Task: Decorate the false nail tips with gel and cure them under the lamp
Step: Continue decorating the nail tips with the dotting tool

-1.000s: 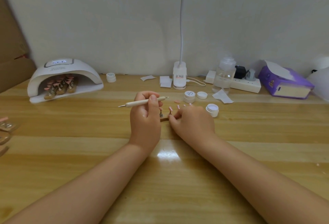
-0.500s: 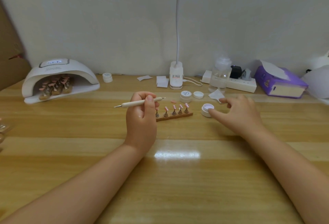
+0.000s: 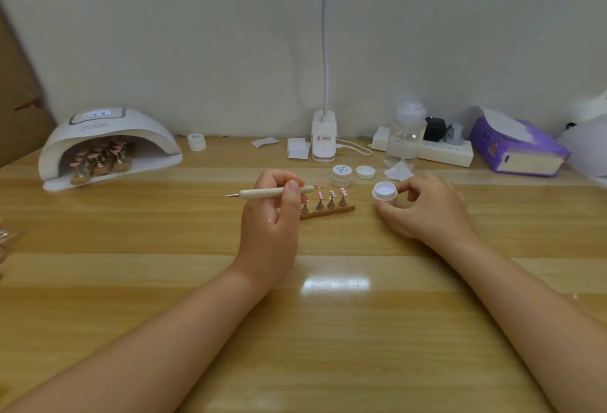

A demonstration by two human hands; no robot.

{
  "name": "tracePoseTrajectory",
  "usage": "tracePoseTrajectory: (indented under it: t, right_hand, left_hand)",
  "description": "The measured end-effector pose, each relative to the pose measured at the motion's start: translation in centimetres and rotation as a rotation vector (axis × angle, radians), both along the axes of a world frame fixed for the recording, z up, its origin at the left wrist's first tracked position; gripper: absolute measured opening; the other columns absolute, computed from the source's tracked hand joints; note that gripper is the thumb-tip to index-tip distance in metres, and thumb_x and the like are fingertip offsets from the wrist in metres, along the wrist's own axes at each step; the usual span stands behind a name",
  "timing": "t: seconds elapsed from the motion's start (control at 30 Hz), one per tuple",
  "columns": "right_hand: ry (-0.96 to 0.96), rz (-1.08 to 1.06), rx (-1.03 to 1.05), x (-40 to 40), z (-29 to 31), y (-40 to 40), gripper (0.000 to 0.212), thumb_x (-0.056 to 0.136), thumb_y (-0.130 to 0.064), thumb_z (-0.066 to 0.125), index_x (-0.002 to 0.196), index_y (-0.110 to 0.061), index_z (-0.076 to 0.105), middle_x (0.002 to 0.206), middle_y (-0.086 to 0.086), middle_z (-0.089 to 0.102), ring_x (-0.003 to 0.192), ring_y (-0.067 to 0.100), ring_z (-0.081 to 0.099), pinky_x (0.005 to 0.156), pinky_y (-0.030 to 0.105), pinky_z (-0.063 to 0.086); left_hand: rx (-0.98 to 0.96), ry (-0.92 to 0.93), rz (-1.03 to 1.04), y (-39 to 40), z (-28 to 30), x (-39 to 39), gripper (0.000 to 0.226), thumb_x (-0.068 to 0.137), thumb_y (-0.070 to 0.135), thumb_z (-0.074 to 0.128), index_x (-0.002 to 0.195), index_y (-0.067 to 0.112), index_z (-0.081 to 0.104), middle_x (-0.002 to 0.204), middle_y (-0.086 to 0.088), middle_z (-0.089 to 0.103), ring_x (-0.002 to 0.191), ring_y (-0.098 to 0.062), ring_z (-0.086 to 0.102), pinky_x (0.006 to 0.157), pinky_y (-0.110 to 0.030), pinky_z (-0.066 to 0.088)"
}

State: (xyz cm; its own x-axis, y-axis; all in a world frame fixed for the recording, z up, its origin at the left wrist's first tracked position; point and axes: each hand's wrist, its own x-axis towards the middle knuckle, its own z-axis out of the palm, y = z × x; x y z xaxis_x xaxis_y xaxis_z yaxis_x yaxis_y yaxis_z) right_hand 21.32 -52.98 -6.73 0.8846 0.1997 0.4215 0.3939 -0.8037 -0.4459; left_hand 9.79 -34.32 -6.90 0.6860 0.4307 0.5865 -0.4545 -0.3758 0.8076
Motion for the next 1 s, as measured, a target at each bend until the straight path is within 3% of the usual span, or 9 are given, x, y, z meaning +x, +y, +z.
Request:
tracePoseTrajectory:
  t: [0.17,0.33,0.5,0.67,0.87,1.0]
  right_hand:
    - [-0.271,0.118,0.03,-2.4,0.2,1.2,0.028,0.066,-0.041,0.071,0.079,-0.019,0.061,0.07,-0.007,0.046,0.073,0.017,0.043,0.067,0.03,0.028]
    - [-0.394,0.275,-0.022,-4.5,0.2,2.8,0.031,0.062,-0.035,0.077,0.076,-0.014,0.06,0.073,-0.008,0.04,0.071,0.019,0.044,0.066,0.031,0.03]
    - [-0.384,0.317,-0.002,-5.0,0.1,3.0,0.03,0.061,-0.032,0.078,0.076,-0.013,0.06,0.072,-0.01,0.039,0.071,0.014,0.04,0.07,0.027,0.028]
    - [-0.375,0.332,-0.01,-5.0,0.0,3.1,0.031,0.061,-0.031,0.079,0.076,-0.012,0.06,0.072,-0.009,0.038,0.072,0.014,0.039,0.07,0.028,0.029]
    - [-0.404,0.358,-0.004,-4.9,-0.1,3.2,0.031,0.06,-0.03,0.079,0.077,-0.012,0.06,0.074,-0.009,0.038,0.073,0.014,0.038,0.068,0.031,0.033]
    - [-0.426,0.358,-0.01,-5.0,-0.2,3.2,0.031,0.061,-0.032,0.078,0.077,-0.012,0.06,0.074,-0.009,0.039,0.073,0.016,0.039,0.067,0.033,0.037]
  left_hand:
    - [0.115,0.008,-0.04,-0.8,0.2,-0.3,0.013,0.092,0.029,0.042,0.085,0.033,0.053,0.078,0.019,0.063,0.074,-0.005,0.062,0.069,-0.026,0.05]
    - [0.124,0.019,-0.052,-0.7,0.3,-0.4,0.013,0.09,0.026,0.044,0.083,0.031,0.054,0.079,0.022,0.063,0.074,-0.008,0.064,0.068,-0.026,0.052]
    - [0.156,0.055,-0.048,-0.6,-0.1,-0.5,0.014,0.089,0.026,0.044,0.081,0.032,0.054,0.079,0.025,0.063,0.073,-0.006,0.064,0.066,-0.023,0.049]
    - [0.167,0.064,-0.034,-0.7,-0.1,-0.4,0.015,0.09,0.025,0.045,0.079,0.028,0.054,0.067,0.009,0.062,0.068,-0.008,0.061,0.063,-0.02,0.046]
    - [0.178,0.086,-0.037,-0.8,-0.2,-0.5,0.015,0.09,0.026,0.045,0.078,0.028,0.054,0.066,-0.004,0.061,0.066,-0.017,0.059,0.061,-0.029,0.044]
    - [0.172,0.108,-0.037,-0.8,-0.2,-0.5,0.015,0.09,0.027,0.045,0.078,0.026,0.055,0.068,-0.002,0.062,0.067,-0.018,0.06,0.062,-0.032,0.045]
